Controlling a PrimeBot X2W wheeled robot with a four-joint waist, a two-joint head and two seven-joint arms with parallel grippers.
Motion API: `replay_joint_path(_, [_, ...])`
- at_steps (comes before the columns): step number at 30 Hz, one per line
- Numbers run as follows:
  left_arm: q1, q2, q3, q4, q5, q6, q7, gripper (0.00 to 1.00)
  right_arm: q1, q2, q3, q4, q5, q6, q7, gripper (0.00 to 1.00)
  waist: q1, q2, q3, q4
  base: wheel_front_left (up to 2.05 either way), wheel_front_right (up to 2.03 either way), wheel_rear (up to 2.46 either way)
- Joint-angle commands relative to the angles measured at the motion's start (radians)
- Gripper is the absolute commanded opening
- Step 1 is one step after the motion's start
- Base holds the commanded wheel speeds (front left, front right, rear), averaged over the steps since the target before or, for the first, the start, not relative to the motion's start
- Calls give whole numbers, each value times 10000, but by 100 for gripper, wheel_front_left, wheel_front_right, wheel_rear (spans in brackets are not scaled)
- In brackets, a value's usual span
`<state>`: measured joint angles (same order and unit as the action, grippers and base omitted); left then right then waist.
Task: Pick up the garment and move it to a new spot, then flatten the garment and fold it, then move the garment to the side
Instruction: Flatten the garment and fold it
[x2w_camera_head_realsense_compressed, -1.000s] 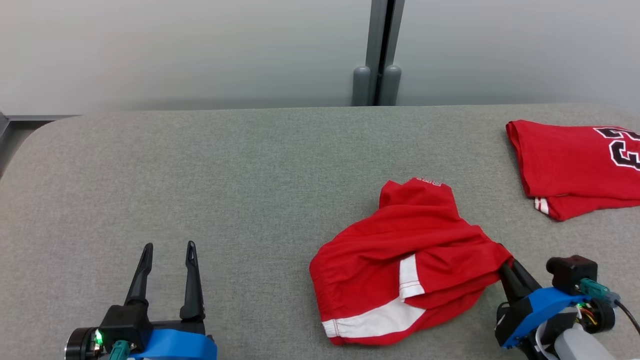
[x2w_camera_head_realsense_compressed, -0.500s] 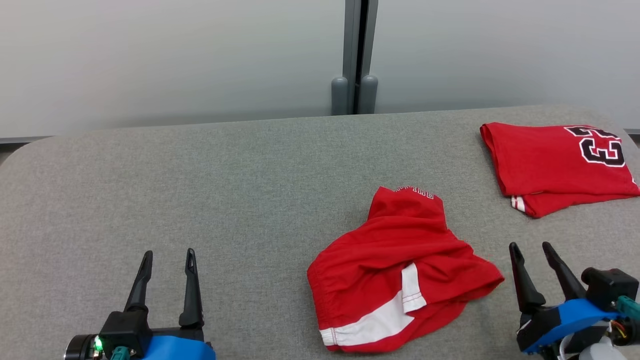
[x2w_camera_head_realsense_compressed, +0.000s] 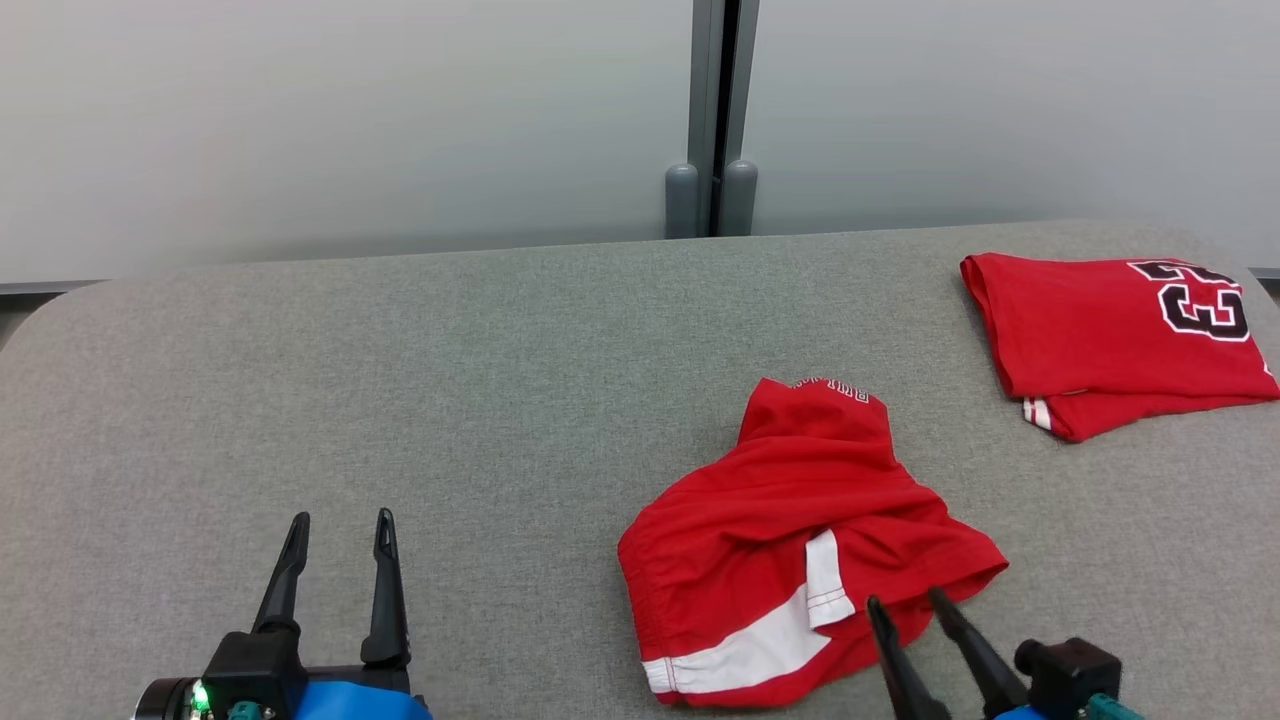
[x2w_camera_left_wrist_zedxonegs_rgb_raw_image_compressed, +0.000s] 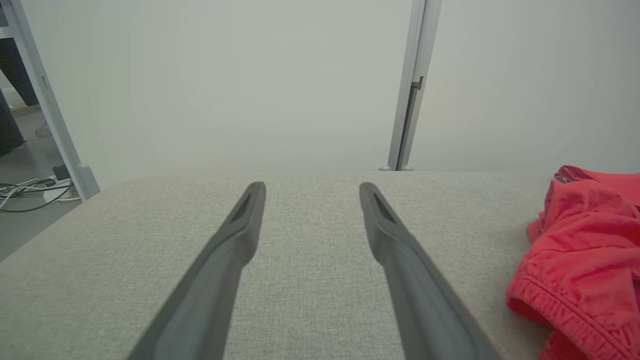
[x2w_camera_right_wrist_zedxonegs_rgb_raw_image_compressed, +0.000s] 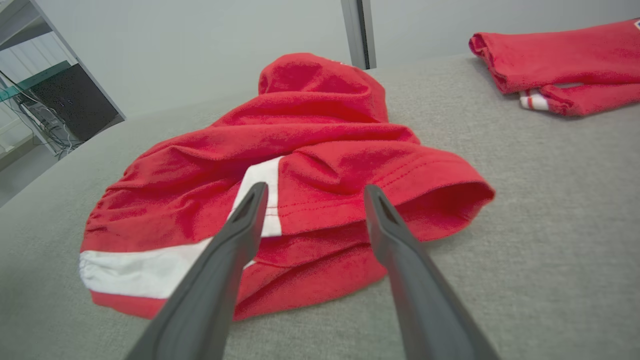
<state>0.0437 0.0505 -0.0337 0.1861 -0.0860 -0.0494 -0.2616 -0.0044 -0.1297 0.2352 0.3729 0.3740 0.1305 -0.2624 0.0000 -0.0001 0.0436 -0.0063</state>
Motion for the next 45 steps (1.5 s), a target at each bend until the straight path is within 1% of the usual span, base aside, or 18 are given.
replay_joint_path(1, [1, -2, 3, -2, 72, -30, -44, 100, 174, 94, 255, 70, 139, 5, -30, 100, 0, 1, 6, 41, 0, 0, 0])
replay_joint_path(8, [20, 0, 17, 23, 138, -80, -44, 100, 74, 208, 1229, 575, 610, 3, -30, 100, 0, 1, 25, 190, 0, 0, 0])
replay_joint_path(14, [-48, -3, 44, -18, 166, -76, -45, 100, -355, 322, 1559, 856, 867, 3, -32, 100, 0, 1, 124, 272, 0, 0, 0])
replay_joint_path(18, [-105, -2, 31, -38, 167, -52, -45, 100, -698, 414, 1681, 1088, 901, 3, -32, 100, 0, 1, 181, 296, 0, 0, 0])
replay_joint_path(21, [-181, -2, 42, -41, 186, -51, -44, 100, -1153, 486, 1723, 1523, 909, 3, -30, 100, 0, 1, 264, 301, 0, 0, 0])
replay_joint_path(26, [-352, -3, -22, -18, 210, -108, -44, 100, -1961, 626, 1232, 2222, 769, 3, -30, 100, 0, 1, 423, 402, 0, 0, 0])
replay_joint_path(27, [-370, -2, -26, -14, 211, -95, -44, 100, -2073, 671, 1193, 2351, 742, 5, -30, 49, 0, 1, 439, 413, 0, 0, 0])
replay_joint_path(28, [-371, 0, -19, -13, 212, -80, -44, 100, -2165, 706, 1160, 2431, 709, 5, -32, 49, 0, 1, 454, 412, 0, 0, 0])
replay_joint_path(29, [-376, -2, -26, -11, 208, -67, -45, 100, -2243, 709, 1103, 2446, 691, 5, -30, 0, 0, 1, 463, 413, 0, 0, 0])
replay_joint_path(32, [-303, -2, -13, -14, 166, -37, -45, 100, -2152, 708, 803, 2301, 698, 3, -32, 0, 0, 1, 459, 372, 0, 0, 0])
replay_joint_path(35, [-173, -2, 31, -27, 113, 28, -44, 100, -1607, 671, 363, 1883, 610, 3, -30, 0, 0, 1, 422, 246, 0, 0, 0])
replay_joint_path(38, [-153, -5, 26, -30, 79, 33, -45, 100, -1073, 369, 94, 1292, 525, 5, -32, 0, 0, 1, 417, 60, 0, 0, 0])
replay_joint_path(41, [-151, -2, 0, -48, 52, 32, -44, 100, -468, -124, -49, 884, 351, 3, -30, 0, 0, 1, 437, -171, 0, 0, 0])
replay_joint_path(43, [-201, -3, 19, -49, 56, 22, -45, 100, -192, -410, -164, 759, 257, 5, -30, 0, 0, 1, 456, -318, 0, 0, 0])
replay_joint_path(45, [-235, 0, 29, -60, 60, 46, -44, 100, -49, -625, -224, 884, 266, 5, -32, 0, 0, 1, 466, -461, 0, 0, 0])
